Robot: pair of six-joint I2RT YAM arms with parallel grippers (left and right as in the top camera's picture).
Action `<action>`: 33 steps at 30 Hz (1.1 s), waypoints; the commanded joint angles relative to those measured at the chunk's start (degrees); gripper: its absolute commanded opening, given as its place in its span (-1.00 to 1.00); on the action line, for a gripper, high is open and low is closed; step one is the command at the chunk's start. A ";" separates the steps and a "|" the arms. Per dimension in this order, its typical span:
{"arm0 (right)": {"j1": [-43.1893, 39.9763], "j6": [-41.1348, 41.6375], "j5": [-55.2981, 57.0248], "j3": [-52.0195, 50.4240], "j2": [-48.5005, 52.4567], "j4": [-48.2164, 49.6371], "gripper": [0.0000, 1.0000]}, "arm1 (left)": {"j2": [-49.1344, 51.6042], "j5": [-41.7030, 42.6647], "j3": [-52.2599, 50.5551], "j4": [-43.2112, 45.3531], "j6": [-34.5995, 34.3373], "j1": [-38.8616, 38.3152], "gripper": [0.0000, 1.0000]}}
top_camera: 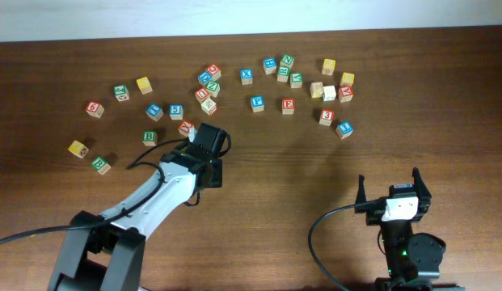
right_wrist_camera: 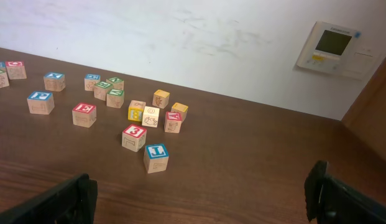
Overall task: Spell out ICRA
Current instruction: 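Lower the C block onto the table right of the I block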
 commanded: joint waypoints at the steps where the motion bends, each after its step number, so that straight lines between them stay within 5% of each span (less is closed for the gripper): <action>1: -0.02 0.20 -0.50 -0.31 -0.33 -0.24 0.97 | 0.74 -0.66 -0.46 -0.07 -0.37 -0.26 -0.44; 6: -0.02 0.20 -0.50 -0.31 -0.33 -0.24 0.97 | 0.74 -2.08 -0.46 0.42 -0.35 -0.24 -0.61; 18: -0.02 0.20 -0.50 -0.31 -0.33 -0.24 0.97 | 0.74 -6.86 -0.46 1.29 -0.35 -0.24 -0.58; 21: -0.02 0.20 -0.50 -0.31 -0.33 -0.24 0.97 | 0.74 -6.82 -0.46 1.29 -0.35 -0.24 -0.45; 27: -0.02 0.20 -0.50 -0.31 -0.33 -0.24 0.97 | 0.74 -4.98 -0.46 0.94 -0.35 -0.24 0.15; 33: 0.00 0.20 -0.50 -0.31 -0.33 -0.24 0.97 | 0.74 -3.76 -0.55 -1.49 -0.35 -0.24 0.01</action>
